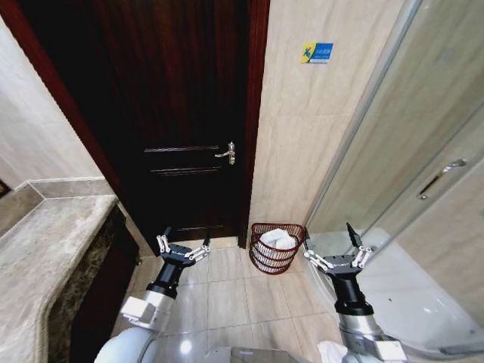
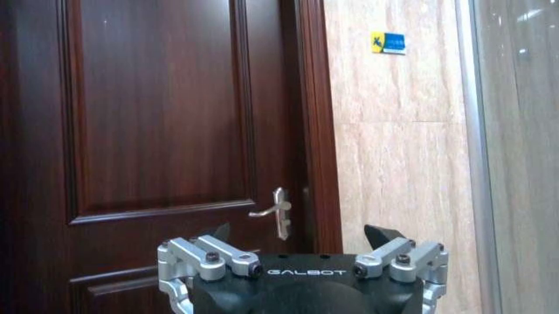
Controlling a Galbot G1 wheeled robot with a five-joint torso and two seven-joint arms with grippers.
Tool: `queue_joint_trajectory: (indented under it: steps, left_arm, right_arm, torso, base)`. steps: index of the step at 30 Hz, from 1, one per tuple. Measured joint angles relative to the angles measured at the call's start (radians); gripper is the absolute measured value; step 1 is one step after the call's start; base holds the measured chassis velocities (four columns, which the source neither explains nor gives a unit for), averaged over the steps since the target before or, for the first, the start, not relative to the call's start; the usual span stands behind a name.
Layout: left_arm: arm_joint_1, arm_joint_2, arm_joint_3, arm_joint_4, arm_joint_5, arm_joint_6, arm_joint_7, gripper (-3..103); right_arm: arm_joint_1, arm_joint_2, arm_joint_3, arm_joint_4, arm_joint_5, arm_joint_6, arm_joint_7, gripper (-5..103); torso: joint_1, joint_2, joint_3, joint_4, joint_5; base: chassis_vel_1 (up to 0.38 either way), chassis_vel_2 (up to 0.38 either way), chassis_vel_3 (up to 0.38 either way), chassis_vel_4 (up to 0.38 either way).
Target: Discard the used towel into the hamper.
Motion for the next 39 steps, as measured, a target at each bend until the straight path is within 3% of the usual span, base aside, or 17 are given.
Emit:
queue_joint_trajectory:
  steps: [39]
  left_arm:
    - [0.000, 0.000, 0.000, 0.000, 0.000, 0.000, 0.000, 100]
  right_arm:
    - [0.000, 0.000, 0.000, 0.000, 0.000, 0.000, 0.000, 100]
  torso:
    - [-0.001, 0.000, 0.000, -0.0002, 0.0001]
  base:
    - [-0.085, -0.083, -0.085, -0.086]
